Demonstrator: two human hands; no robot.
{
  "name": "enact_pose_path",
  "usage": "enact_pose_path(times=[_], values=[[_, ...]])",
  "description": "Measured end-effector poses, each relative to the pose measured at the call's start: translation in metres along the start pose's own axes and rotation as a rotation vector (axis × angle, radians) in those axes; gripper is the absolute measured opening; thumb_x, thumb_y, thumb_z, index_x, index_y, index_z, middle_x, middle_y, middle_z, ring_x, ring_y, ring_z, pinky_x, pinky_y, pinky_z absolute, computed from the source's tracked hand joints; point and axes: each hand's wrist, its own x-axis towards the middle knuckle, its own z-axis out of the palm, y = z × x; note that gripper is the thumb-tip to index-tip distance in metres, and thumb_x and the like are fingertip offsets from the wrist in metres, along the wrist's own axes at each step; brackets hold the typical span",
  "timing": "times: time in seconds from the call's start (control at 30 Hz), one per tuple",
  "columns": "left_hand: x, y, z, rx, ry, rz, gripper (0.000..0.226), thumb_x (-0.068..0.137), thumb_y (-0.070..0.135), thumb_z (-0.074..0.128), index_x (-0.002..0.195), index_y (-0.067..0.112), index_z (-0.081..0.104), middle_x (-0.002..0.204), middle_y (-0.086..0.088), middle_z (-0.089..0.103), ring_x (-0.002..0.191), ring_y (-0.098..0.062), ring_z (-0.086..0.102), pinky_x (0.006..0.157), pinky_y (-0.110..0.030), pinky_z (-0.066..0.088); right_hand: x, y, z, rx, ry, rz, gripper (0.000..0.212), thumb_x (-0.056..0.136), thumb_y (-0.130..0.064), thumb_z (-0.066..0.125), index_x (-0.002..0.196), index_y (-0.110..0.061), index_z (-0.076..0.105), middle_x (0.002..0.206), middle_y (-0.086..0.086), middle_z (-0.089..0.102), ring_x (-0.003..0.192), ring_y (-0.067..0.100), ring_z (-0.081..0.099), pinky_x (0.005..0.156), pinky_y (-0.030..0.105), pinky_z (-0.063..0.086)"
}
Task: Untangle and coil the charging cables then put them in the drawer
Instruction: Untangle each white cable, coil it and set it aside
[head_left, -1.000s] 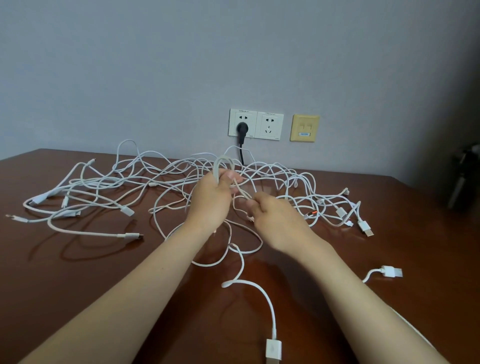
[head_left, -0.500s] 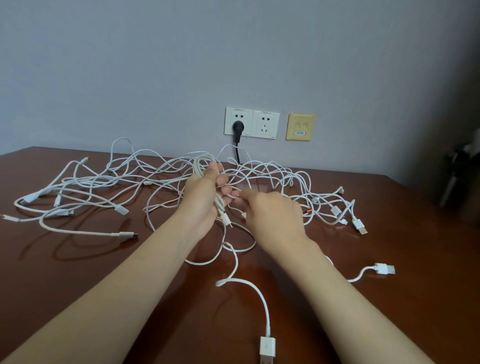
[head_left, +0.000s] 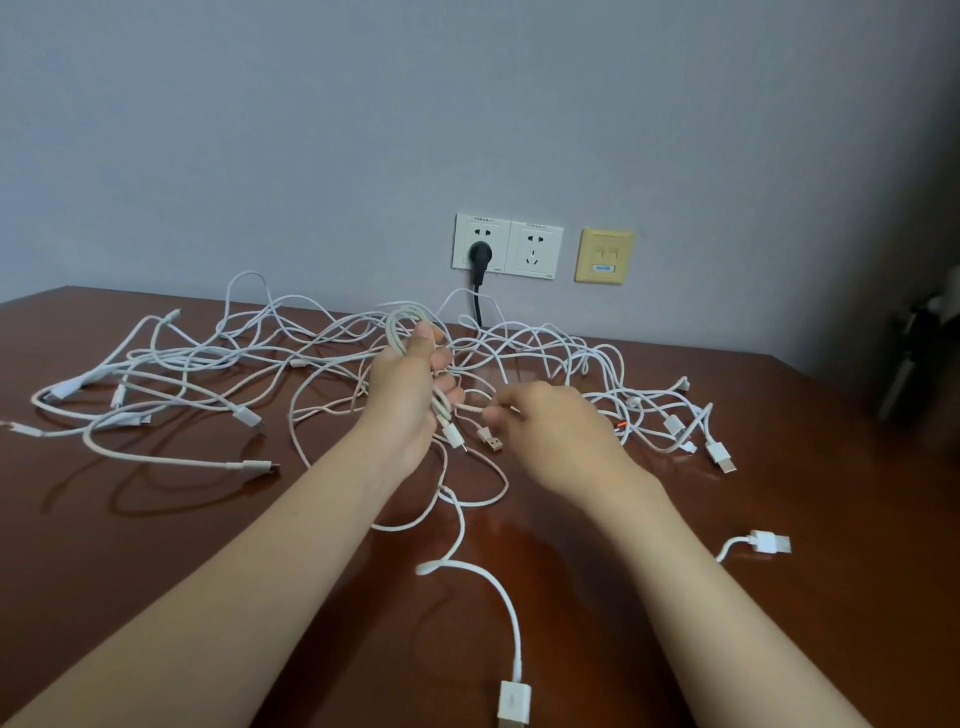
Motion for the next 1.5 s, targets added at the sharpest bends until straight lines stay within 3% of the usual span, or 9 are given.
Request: enact_pose_path(times=[0.17,0.27,0.37,0.57,0.77,0.93,1.03,1.2,1.5], values=[[0.000,0.001,-0.002,0.007,0.028,0.012,0.029,0.102,0.025,0.035,0.076,0.015,0.046,0.047,0.007,0.033,0.031,-0.003,0.026,0.035,-0.013,0.027,0.002,-0.006,-0.018,-0.316,0.187,0.040,0.044,0.086,-0.060,0.047,0.080,-0.016,0.050,0.101,0.008,0.065,0.100,0.028,0.058,0.068,0.028,0.030],[0.002,0.003,-0.005,0.016,0.041,0.005,0.029,0.101,0.026,0.036,0.076,0.016,0.045,0.042,0.010,0.035,0.030,-0.002,0.027,0.034,-0.012,0.027,0.003,-0.002,-0.027,-0.351,0.203,-0.158,0.033,0.094,-0.048,0.043,0.089,-0.019,0.057,0.102,0.003,0.066,0.103,0.025,0.056,0.068,0.028,0.027],[0.001,0.002,-0.005,0.091,0.053,-0.008,0.030,0.101,0.027,0.036,0.076,0.017,0.046,0.039,0.011,0.037,0.030,-0.002,0.028,0.034,-0.012,0.027,0.005,0.005,-0.020,-0.298,0.223,-0.293,0.024,0.096,-0.036,0.043,0.104,-0.024,0.062,0.101,-0.004,0.063,0.107,0.022,0.049,0.079,0.031,0.025],[-0.001,-0.003,-0.009,0.392,0.009,-0.014,0.034,0.100,0.034,0.037,0.074,0.017,0.050,0.047,0.008,0.043,0.033,-0.004,0.035,0.036,-0.015,0.028,0.012,0.012,-0.001,0.141,0.260,-0.469,0.024,0.080,-0.040,0.056,0.080,-0.022,0.072,0.061,-0.012,0.039,0.067,0.010,0.039,0.068,0.032,0.032],[-0.015,-0.009,-0.001,0.451,-0.258,-0.163,0.056,0.092,0.058,0.025,0.070,0.013,0.052,0.035,0.010,0.032,0.028,-0.002,0.026,0.033,-0.009,0.019,0.009,0.009,0.006,0.566,0.218,-0.266,0.026,0.075,-0.021,0.075,0.075,-0.023,0.048,0.047,-0.011,0.047,0.050,0.005,0.042,0.052,0.019,0.033],[-0.015,-0.008,0.002,0.564,-0.351,-0.163,0.064,0.085,0.064,0.023,0.049,0.020,0.052,0.043,0.007,0.026,0.030,-0.001,0.021,0.033,-0.009,0.015,0.008,0.012,0.007,0.499,0.237,-0.242,0.023,0.087,-0.009,0.060,0.079,-0.025,0.046,0.077,0.005,0.062,0.065,0.004,0.054,0.058,0.009,0.037],[-0.016,0.000,-0.001,0.648,-0.486,-0.235,0.052,0.066,0.070,0.033,0.054,0.022,0.051,0.046,0.008,0.030,0.033,-0.001,0.019,0.033,-0.011,0.014,0.009,0.015,0.005,0.498,0.307,-0.143,0.036,0.079,-0.022,0.071,0.078,-0.028,0.036,0.066,-0.005,0.049,0.056,0.006,0.046,0.054,0.023,0.034],[-0.018,-0.004,-0.006,0.724,-0.628,-0.282,0.017,0.085,0.034,0.057,0.077,0.020,0.050,0.046,0.011,0.034,0.037,0.000,0.022,0.034,-0.010,0.017,0.015,0.027,-0.002,0.419,0.281,-0.025,0.040,0.069,-0.041,0.075,0.065,-0.022,0.041,0.056,-0.007,0.045,0.054,0.012,0.039,0.057,0.032,0.033],[-0.015,-0.011,-0.007,0.648,-0.499,-0.186,0.018,0.098,0.021,0.042,0.083,0.015,0.050,0.039,0.009,0.036,0.038,-0.006,0.050,0.039,-0.014,0.039,0.012,0.028,-0.004,0.472,0.277,-0.175,0.025,0.089,0.001,0.047,0.091,-0.022,0.057,0.068,-0.005,0.052,0.062,0.004,0.046,0.060,0.014,0.034]])
